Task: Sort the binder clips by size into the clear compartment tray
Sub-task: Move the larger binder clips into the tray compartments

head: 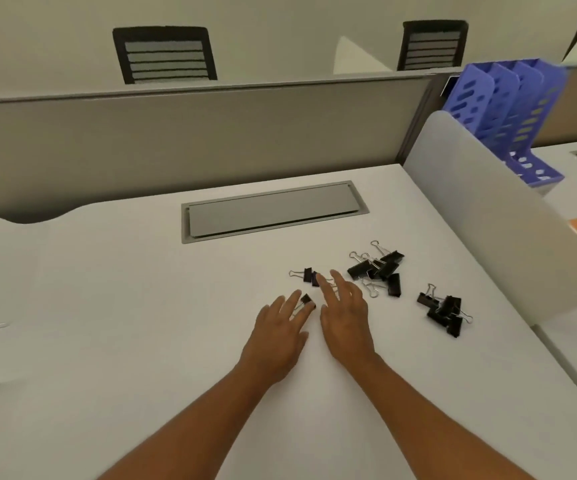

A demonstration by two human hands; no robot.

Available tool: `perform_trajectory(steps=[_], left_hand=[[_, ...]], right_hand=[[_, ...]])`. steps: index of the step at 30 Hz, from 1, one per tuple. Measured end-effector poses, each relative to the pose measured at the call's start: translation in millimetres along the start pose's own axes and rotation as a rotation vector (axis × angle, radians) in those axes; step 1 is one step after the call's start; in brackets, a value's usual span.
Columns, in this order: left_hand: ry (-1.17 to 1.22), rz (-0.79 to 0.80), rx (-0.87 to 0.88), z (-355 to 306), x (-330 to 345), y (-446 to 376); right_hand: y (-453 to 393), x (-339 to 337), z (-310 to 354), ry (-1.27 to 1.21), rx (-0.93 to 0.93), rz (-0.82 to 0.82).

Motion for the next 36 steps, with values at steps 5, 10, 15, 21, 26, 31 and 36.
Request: perform_trajectory(steps=[5,10,15,21,26,31,36], left_hand=[[-0.029,-0.183,-0.003,6.4,15.7,6.0],[-0.006,-0.283,0.025,11.4,21.9,5.3],[-0.007,-0.347,0.090,3.2,9.5,7.0],[0.178,-0.295,-0.082,0.0,-4.4,15.5],[0.891,-0.265,-0.741,-18.1,-32.6,59.9],[1.804,-0.143,-1.066,-31.8,-50.3,117.1],[1.889,-0.066,-1.141,-20.8,-69.4,172.7]], right_hand=[[2.2,10.2,-10.4,-0.020,-0.043,-0.053],[0.0,10.3,-12.7,-0.092,-0.053,-0.058],[-0.9,4.1,-15.4,-0.345,0.071,-0.076],[1.8,-15.7,-22.2,-0.757,0.432,-0.196],[32.7,-39.5,-3.7,-1.202,0.944,-0.300],[105.0,-41.5,50.5,-1.599,1.312,0.065],[137.8,-38.7,103.3,-1.684,1.303,0.465]])
Point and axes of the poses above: each hand's wrist, its own y-axis away from the middle knuckle, its own x-axis out of the palm, z = x × y, the point moved 3 cm from there along -y, towards the middle knuckle, and after that the axes turned 7 degrees about -y, right-handed, at the moved point
